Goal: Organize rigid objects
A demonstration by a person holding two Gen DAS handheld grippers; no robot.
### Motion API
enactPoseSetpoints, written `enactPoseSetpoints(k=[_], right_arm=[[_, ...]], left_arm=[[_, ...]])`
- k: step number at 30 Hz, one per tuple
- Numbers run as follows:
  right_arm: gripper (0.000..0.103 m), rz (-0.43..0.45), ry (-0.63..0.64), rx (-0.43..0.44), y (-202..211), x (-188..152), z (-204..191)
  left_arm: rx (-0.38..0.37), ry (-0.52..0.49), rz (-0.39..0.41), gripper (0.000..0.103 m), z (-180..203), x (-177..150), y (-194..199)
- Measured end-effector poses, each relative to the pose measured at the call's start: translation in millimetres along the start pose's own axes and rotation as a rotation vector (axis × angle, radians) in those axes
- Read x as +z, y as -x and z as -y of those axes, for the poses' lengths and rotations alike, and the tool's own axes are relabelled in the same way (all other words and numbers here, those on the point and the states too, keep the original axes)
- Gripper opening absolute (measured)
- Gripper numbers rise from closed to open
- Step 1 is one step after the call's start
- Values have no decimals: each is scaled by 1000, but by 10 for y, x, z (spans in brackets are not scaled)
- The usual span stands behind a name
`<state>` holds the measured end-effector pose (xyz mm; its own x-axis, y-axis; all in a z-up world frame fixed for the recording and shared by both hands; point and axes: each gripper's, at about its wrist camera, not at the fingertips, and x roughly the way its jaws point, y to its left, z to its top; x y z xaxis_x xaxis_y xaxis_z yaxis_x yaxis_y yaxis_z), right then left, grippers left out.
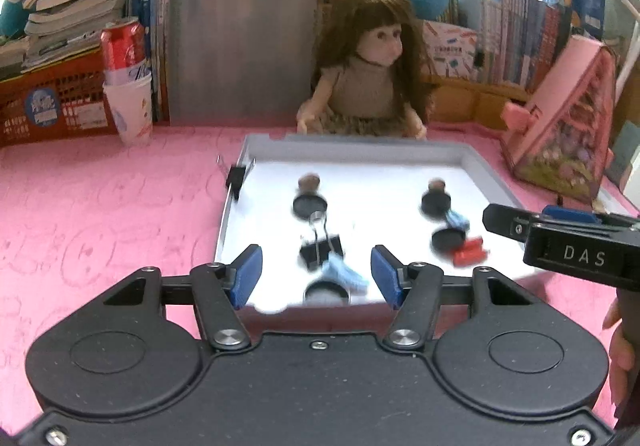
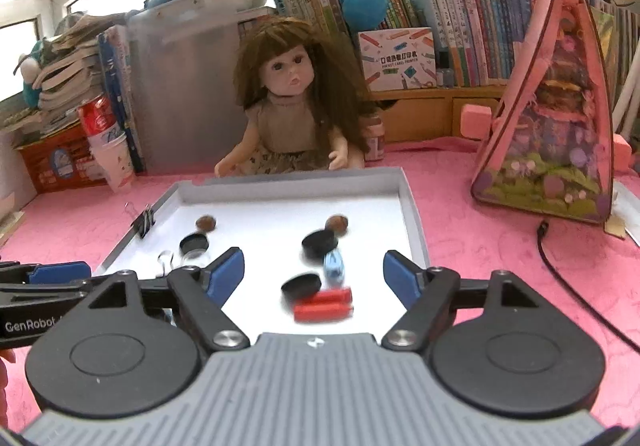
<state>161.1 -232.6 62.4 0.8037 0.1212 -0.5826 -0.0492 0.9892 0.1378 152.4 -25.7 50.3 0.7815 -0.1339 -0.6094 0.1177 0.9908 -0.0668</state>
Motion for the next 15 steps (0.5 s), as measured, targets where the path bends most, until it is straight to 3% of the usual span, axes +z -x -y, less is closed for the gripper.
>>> enactPoseSetpoints(k=[15], right_arm=[[90,-43,81,-7,234,-453,-138]], left_arm=[[45,-1,-25,58,-48,-554,136]])
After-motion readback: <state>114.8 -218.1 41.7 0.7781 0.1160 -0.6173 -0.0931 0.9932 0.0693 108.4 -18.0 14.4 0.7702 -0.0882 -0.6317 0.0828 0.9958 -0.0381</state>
